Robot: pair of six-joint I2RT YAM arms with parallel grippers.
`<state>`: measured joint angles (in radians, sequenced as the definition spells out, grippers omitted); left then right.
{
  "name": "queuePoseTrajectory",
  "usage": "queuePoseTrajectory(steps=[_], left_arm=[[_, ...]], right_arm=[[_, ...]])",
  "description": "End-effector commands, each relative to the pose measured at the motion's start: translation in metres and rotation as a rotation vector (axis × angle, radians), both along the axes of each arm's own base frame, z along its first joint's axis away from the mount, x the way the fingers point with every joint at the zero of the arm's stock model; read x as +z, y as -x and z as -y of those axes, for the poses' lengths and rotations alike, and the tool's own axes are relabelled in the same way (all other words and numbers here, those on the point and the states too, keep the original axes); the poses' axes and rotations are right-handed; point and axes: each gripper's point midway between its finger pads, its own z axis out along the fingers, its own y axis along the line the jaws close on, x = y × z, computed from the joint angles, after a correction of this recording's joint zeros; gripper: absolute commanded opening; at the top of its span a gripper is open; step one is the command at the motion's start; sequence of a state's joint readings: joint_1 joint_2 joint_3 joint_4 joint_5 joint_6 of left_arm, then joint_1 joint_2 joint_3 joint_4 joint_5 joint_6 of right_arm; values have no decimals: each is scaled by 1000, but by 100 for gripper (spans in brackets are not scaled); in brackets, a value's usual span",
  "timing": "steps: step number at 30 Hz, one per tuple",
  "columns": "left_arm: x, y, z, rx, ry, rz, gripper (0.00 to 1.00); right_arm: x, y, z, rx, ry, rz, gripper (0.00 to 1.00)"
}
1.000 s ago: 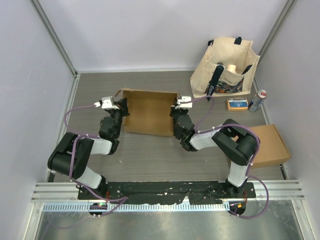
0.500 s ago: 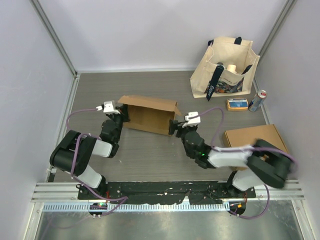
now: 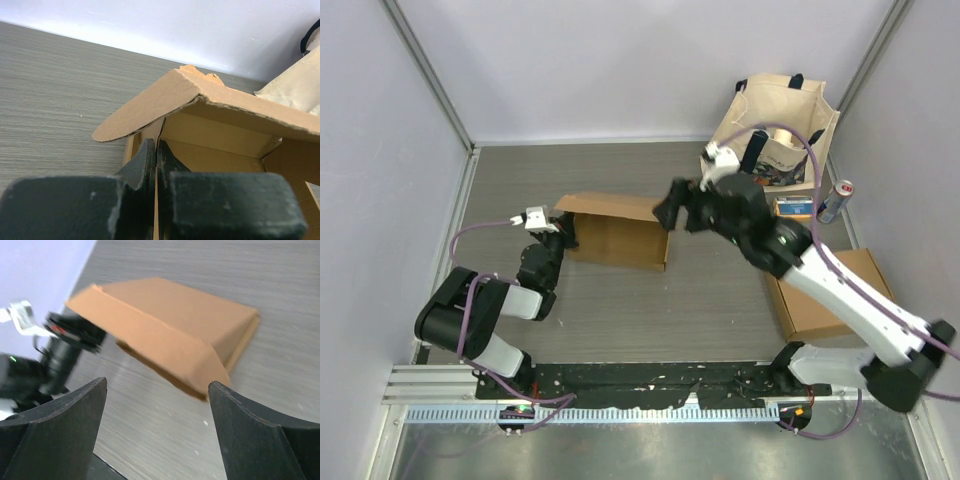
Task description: Fold the paper box
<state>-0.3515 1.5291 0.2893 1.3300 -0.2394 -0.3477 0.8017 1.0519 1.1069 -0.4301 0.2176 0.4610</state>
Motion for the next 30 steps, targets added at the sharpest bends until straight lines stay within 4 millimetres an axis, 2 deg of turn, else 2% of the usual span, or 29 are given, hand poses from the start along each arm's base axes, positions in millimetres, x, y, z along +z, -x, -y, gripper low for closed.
queuePoseTrajectory(steps=[1,2,3,4,5,7,8,9,10,11,12,13,14,16,17,18,20,21,23,24,26,27,28,30], left_arm=[[15,1,-2,14,5,50,3],[13,0,-4,23,6,45,3],[12,0,-5,29,8,42,3],[12,0,-6,33,12,41,4],[6,0,-7,40,10,27,4],[3,-1,-11,64,30,18,4],[2,-2,-12,74,42,13,5],[1,-1,-13,83,53,10,14],[-2,0,-15,99,114,-15,22],[8,3,-21,130,182,-12,36],[-15,9,-26,171,194,-128,42],[-17,11,-23,163,207,-176,46],[-9,8,-18,154,250,-206,50],[-10,22,-22,176,249,-293,52],[-10,30,-23,185,306,-317,54],[-12,48,-30,207,323,-370,56],[-12,71,-32,204,403,-405,62],[-3,89,-37,193,424,-404,62],[7,109,-35,153,448,-427,60],[15,129,-40,140,440,-424,59],[38,147,-45,114,441,-394,58],[31,163,-52,129,394,-435,58],[58,174,-58,113,417,-350,57],[79,180,-62,91,424,-267,58]], right_arm=[[18,-32,-56,197,-106,-129,88],[37,-46,-65,214,-161,-116,87],[41,-59,-73,226,-197,-139,87],[13,-75,-96,267,-179,-212,86],[31,-84,-107,281,-201,-183,83],[11,-102,-136,312,-256,-224,83],[2,-108,-143,308,-279,-246,82],[-5,-113,-149,307,-295,-257,81],[-5,-120,-156,304,-337,-256,81],[-24,-128,-162,289,-337,-279,81],[-27,-133,-165,288,-354,-260,80],[-38,-137,-166,274,-347,-276,80],[-53,-138,-170,283,-337,-300,80],[-61,-141,-176,301,-359,-305,80],[-68,-142,-178,307,-374,-322,79],[-67,-142,-180,319,-383,-307,79],[-75,-143,-179,320,-378,-309,79],[-78,-146,-178,315,-376,-310,79],[-85,-147,-179,324,-379,-331,79],[-91,-147,-181,337,-377,-346,78],[-97,-145,-181,346,-371,-355,78],[-102,-144,-181,352,-363,-362,78],[-104,-144,-180,355,-359,-365,77],[-109,-141,-178,370,-342,-371,77]])
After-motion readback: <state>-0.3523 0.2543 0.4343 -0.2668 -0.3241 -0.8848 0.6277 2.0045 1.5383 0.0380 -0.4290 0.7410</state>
